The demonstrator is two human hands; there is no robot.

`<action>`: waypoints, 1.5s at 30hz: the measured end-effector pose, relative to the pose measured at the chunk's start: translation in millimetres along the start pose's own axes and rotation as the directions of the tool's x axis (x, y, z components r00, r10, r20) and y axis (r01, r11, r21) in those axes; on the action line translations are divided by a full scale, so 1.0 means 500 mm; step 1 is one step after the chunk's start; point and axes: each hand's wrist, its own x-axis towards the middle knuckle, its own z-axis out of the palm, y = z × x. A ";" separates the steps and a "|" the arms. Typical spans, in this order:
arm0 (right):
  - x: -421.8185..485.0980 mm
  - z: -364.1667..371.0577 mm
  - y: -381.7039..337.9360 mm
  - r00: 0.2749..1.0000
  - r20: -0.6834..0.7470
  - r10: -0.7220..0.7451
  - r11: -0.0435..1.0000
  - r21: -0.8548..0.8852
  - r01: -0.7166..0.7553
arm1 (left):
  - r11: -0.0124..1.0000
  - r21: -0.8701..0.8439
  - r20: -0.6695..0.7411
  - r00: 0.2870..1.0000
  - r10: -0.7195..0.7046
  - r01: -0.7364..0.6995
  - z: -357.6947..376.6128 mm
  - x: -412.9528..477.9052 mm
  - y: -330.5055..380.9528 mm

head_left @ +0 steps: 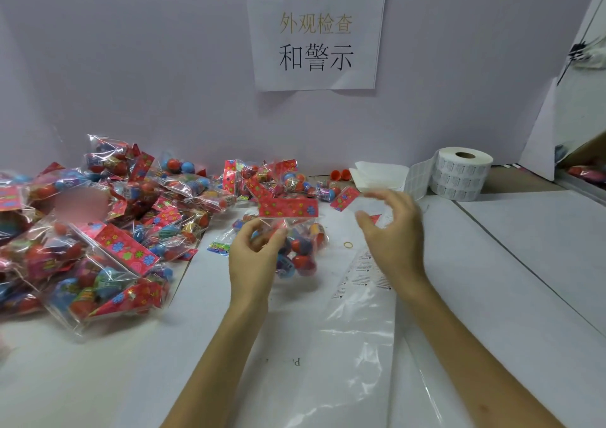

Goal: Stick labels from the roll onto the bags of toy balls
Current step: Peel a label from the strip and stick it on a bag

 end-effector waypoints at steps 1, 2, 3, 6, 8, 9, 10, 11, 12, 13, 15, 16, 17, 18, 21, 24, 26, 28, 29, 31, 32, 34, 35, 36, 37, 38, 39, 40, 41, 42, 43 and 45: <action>0.007 -0.005 0.006 0.999 -0.042 0.033 0.998 -0.042 -0.035 | 1.000 0.009 -0.022 1.000 0.000 0.000 -0.002 0.002 -0.003; 0.013 -0.010 0.011 0.995 -0.051 0.086 0.995 -0.052 -0.089 | 1.000 0.014 -0.036 0.999 0.002 -0.001 -0.003 0.004 -0.005; 0.017 -0.012 0.017 0.989 -0.032 0.146 0.989 -0.028 -0.147 | 1.000 0.014 -0.049 0.999 0.003 -0.002 -0.003 0.006 -0.006; 0.019 -0.008 0.023 0.945 0.091 0.315 0.932 0.160 -0.327 | 1.000 0.022 -0.067 0.998 0.000 0.002 -0.007 0.009 -0.008; 0.014 0.000 0.023 0.908 0.132 0.398 0.873 0.250 -0.419 | 0.997 0.073 -0.075 0.997 -0.005 0.010 -0.008 0.011 -0.011; 0.011 0.004 0.022 0.893 0.138 0.428 0.848 0.282 -0.449 | 0.991 0.130 -0.091 0.996 0.015 -0.003 -0.008 0.011 -0.012; 0.009 0.007 0.020 0.881 0.145 0.451 0.822 0.317 -0.473 | 0.977 0.209 -0.116 0.992 0.060 -0.034 -0.008 0.008 -0.013; 0.008 0.010 0.017 0.866 0.162 0.473 0.790 0.357 -0.498 | 0.955 0.284 -0.145 0.981 0.130 -0.084 -0.007 0.005 -0.012; 0.008 0.012 0.014 0.846 0.193 0.497 0.754 0.387 -0.531 | 0.933 0.328 -0.167 0.963 0.211 -0.148 -0.007 0.002 -0.011; 0.006 0.014 0.012 0.821 0.236 0.520 0.719 0.398 -0.570 | 0.917 0.336 -0.161 0.946 0.282 -0.216 -0.006 -0.001 -0.010; 0.003 0.016 0.011 0.758 0.356 0.547 0.658 0.376 -0.652 | 0.907 0.293 -0.070 0.939 0.336 -0.303 -0.002 -0.011 -0.008; 0.001 0.017 0.010 0.723 0.428 0.543 0.642 0.343 -0.685 | 0.906 0.278 -0.010 0.942 0.335 -0.320 0.001 -0.017 -0.007; -0.001 0.017 0.006 0.684 0.509 0.523 0.642 0.293 -0.709 | 0.902 0.274 0.041 0.941 0.335 -0.333 0.005 -0.021 -0.007; -0.006 0.016 -0.001 0.637 0.593 0.492 0.652 0.234 -0.721 | 0.897 0.275 0.080 0.938 0.337 -0.346 0.008 -0.025 -0.008; -0.023 0.017 -0.014 0.505 0.779 0.371 0.709 0.113 -0.696 | 0.888 0.291 0.137 0.934 0.329 -0.355 0.014 -0.029 -0.008; -0.037 0.022 -0.021 0.496 0.822 0.279 0.775 0.112 -0.622 | 0.894 0.312 0.164 0.945 0.282 -0.320 0.010 -0.023 -0.005; -0.037 0.026 -0.018 0.549 0.783 0.293 0.800 0.114 -0.590 | 0.901 0.311 0.176 0.950 0.257 -0.301 0.007 -0.021 -0.004; -0.031 0.027 -0.014 0.619 0.722 0.307 0.813 0.139 -0.566 | 0.912 0.289 0.201 0.950 0.240 -0.292 0.006 -0.024 -0.001; -0.027 0.027 -0.012 0.645 0.700 0.307 0.801 0.176 -0.572 | 0.917 0.277 0.222 0.947 0.231 -0.288 0.007 -0.026 0.001; -0.022 0.025 -0.014 0.679 0.679 0.280 0.742 0.295 -0.602 | 0.918 0.268 0.283 0.935 0.215 -0.292 0.010 -0.031 0.004; -0.020 0.022 -0.017 0.693 0.671 0.264 0.716 0.345 -0.607 | 0.912 0.272 0.313 0.925 0.217 -0.306 0.012 -0.034 0.005; -0.020 0.019 -0.018 0.717 0.651 0.247 0.683 0.408 -0.606 | 0.885 0.286 0.359 0.897 0.256 -0.367 0.014 -0.040 0.007; -0.019 0.019 -0.016 0.726 0.638 0.257 0.662 0.430 -0.613 | 0.867 0.287 0.378 0.880 0.289 -0.408 0.015 -0.042 0.008; -0.019 0.018 -0.012 0.730 0.627 0.272 0.642 0.447 -0.623 | 0.848 0.284 0.395 0.861 0.321 -0.447 0.015 -0.044 0.008; -0.019 0.018 -0.010 0.733 0.620 0.281 0.626 0.460 -0.630 | 0.833 0.279 0.407 0.844 0.348 -0.478 0.015 -0.046 0.009; -0.019 0.016 -0.009 0.735 0.615 0.286 0.612 0.473 -0.634 | 0.820 0.275 0.415 0.831 0.369 -0.502 0.014 -0.047 0.009; -0.020 0.014 -0.007 0.734 0.612 0.293 0.600 0.480 -0.640 | 0.810 0.272 0.420 0.821 0.386 -0.520 0.015 -0.047 0.008; -0.019 0.012 -0.007 0.730 0.614 0.301 0.592 0.480 -0.648 | 0.801 0.271 0.418 0.815 0.401 -0.533 0.015 -0.046 0.006; -0.018 0.011 -0.010 0.720 0.627 0.298 0.584 0.477 -0.657 | 0.795 0.273 0.411 0.813 0.413 -0.542 0.014 -0.045 0.005; -0.017 0.010 -0.012 0.711 0.648 0.273 0.580 0.479 -0.659 | 0.790 0.273 0.402 0.811 0.425 -0.549 0.014 -0.045 0.004; -0.018 0.010 -0.013 0.706 0.668 0.234 0.581 0.486 -0.653 | 0.785 0.272 0.393 0.809 0.438 -0.557 0.014 -0.044 0.003; -0.023 0.011 -0.015 0.709 0.685 0.169 0.601 0.499 -0.625 | 0.774 0.269 0.375 0.803 0.464 -0.573 0.014 -0.043 0.003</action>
